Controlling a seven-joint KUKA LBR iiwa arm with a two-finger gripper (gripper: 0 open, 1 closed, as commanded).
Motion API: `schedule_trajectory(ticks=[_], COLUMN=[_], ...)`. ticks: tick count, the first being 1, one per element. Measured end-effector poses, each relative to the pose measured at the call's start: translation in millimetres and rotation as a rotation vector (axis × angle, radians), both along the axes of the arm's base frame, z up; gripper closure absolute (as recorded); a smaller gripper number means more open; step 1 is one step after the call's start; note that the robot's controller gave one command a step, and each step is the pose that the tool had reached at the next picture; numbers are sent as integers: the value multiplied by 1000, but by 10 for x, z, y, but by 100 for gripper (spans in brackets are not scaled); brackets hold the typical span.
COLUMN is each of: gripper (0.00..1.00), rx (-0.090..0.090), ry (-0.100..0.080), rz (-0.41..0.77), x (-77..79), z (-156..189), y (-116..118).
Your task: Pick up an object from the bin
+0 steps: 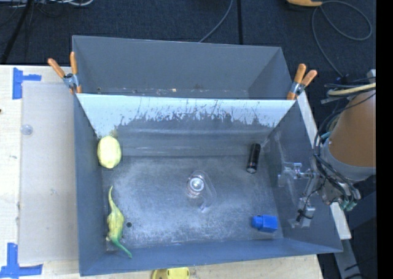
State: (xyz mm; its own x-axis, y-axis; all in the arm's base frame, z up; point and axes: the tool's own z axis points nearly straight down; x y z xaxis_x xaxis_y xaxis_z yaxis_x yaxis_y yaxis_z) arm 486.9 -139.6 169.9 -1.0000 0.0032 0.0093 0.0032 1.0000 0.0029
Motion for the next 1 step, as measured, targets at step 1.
schedule_trajectory(ticks=[1], gripper=[0], rx=[-2], ry=[-7], rz=[4], x=[19], z=[40], y=[5])
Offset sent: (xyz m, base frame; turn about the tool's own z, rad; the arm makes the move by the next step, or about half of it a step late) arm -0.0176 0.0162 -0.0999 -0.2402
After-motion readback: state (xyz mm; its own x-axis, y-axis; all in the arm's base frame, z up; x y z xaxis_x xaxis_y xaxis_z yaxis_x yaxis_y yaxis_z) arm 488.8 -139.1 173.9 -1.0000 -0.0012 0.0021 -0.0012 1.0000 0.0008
